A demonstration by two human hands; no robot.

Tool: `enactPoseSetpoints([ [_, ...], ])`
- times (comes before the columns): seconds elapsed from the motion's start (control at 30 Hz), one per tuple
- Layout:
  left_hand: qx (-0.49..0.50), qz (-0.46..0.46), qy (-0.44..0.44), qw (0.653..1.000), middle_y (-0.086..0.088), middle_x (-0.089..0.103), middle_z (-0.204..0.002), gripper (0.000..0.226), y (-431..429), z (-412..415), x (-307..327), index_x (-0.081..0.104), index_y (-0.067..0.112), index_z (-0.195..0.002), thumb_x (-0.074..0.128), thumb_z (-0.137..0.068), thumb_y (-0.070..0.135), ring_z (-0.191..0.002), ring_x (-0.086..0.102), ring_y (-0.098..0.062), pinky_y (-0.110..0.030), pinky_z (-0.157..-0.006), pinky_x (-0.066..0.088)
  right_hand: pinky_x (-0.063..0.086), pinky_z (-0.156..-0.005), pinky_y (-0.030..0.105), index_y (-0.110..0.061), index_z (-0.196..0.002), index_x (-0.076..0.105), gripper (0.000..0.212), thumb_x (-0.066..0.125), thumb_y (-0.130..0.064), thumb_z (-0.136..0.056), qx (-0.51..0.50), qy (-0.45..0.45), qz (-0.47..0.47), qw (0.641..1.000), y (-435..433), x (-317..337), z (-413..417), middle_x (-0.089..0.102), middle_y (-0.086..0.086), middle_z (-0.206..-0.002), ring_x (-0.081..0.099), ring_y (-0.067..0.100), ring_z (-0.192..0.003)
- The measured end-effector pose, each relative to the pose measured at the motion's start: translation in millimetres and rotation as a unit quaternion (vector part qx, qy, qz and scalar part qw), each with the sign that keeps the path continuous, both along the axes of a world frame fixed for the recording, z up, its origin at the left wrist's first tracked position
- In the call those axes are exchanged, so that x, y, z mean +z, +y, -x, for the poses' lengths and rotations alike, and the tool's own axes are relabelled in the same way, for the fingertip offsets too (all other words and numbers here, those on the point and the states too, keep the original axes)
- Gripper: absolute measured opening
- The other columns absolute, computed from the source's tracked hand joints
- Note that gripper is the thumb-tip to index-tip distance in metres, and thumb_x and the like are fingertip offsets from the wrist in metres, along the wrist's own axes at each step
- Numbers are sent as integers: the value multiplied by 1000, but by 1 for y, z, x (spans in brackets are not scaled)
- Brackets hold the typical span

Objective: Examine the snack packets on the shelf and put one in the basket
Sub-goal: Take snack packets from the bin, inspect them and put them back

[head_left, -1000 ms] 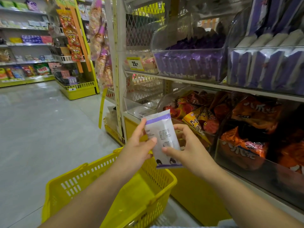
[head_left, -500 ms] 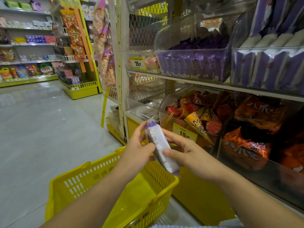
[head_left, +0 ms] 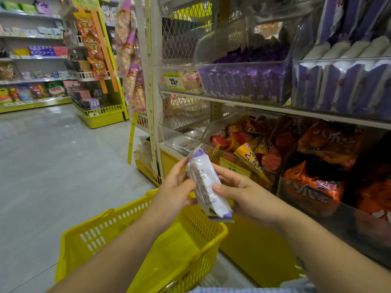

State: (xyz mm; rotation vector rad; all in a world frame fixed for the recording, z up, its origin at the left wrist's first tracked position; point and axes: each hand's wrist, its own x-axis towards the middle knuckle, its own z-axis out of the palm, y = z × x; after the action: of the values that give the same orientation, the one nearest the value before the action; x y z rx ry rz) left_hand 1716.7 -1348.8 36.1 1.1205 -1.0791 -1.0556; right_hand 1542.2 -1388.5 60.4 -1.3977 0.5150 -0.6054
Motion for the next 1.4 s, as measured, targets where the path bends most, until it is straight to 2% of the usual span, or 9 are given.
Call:
enactPoseSetpoints([
  [0.3, -90, 18, -67, 994, 45, 57, -112, 102, 8, 7, -9, 10, 56, -138, 69, -77, -2, -110, 58, 10, -18, -79, 52, 48, -89, 62, -33, -137, 49, 53, 54, -13, -88, 23, -36, -72, 996, -3, 1, 3, 61, 5, -131, 63, 28, -110],
  [0.5, -99, 21, -54, 993, 44, 51, -121, 108, 13, 8, -9, 0, 52, -146, 73, -82, 5, -114, 56, 9, -23, -83, 54, 54, -85, 50, -31, -135, 50, 45, 48, -16, -92, 31, -52, -101, 993, -4, 0, 4, 64, 9, -127, 65, 30, -107],
  [0.63, -54, 42, -34, 997, 39, 57, -119, 84, 14, 16, -11, 21, 52, -139, 68, -87, 5, -118, 57, 1, -29, -92, 54, 58, -78, 42, -24, -131, 55, 39, 49, -28, -92, -7, -52, -99, 994, -5, 0, 1, 68, 10, -120, 68, 28, -103],
  [0.77, -8, 34, -11, 999, 24, 67, -112, 60, 11, 12, -2, 46, 51, -122, 71, -83, 12, -103, 68, -10, -28, -74, 58, 59, -74, 42, -19, -125, 58, 47, 51, -39, -83, -32, -70, -150, 986, -8, -2, 0, 69, 14, -116, 68, 31, -102],
  [0.9, 11, 77, -50, 996, 21, 70, -107, 58, 12, 13, 10, 56, 49, -117, 70, -83, 3, -95, 70, -14, -30, -71, 58, 59, -80, 43, -14, -125, 58, 49, 50, -43, -87, -35, -80, -150, 985, -8, -4, -2, 68, 16, -116, 67, 33, -104],
  [1.03, -21, 119, -85, 989, 23, 66, -116, 59, 17, 25, 17, 54, 50, -117, 66, -87, 1, -85, 68, -13, -18, -66, 52, 51, -44, 22, -9, -102, 65, 42, 45, -45, -93, -165, -60, -134, 975, -11, -4, -5, 74, 7, -72, 70, 16, -57],
  [1.2, -47, 108, -124, 985, 24, 71, -102, 53, 21, 29, 17, 61, 54, -109, 67, -87, 7, -86, 70, -22, -18, -66, 51, 43, -37, 21, -15, -94, 65, 40, 46, -50, -94, -194, -67, -169, 964, -9, -8, -5, 59, 4, -52, 55, 13, -40],
  [1.3, -27, 101, -113, 988, 10, 74, -96, 40, 19, 27, 18, 63, 53, -110, 66, -83, 23, -94, 68, -35, -35, -76, 59, 53, -45, 27, -15, -104, 64, 39, 43, -47, -97, -198, -89, -155, 964, -6, -3, -8, 71, 7, -67, 68, 19, -57],
  [1.4, -46, 73, -100, 991, 14, 72, -108, 50, 18, 22, 17, 53, 41, -131, 63, -83, 27, -100, 70, -20, -45, -92, 54, 54, -86, 53, -7, -124, 57, 37, 43, -31, -99, -244, -85, -94, 962, -2, 2, -9, 69, 20, -109, 67, 36, -100],
])
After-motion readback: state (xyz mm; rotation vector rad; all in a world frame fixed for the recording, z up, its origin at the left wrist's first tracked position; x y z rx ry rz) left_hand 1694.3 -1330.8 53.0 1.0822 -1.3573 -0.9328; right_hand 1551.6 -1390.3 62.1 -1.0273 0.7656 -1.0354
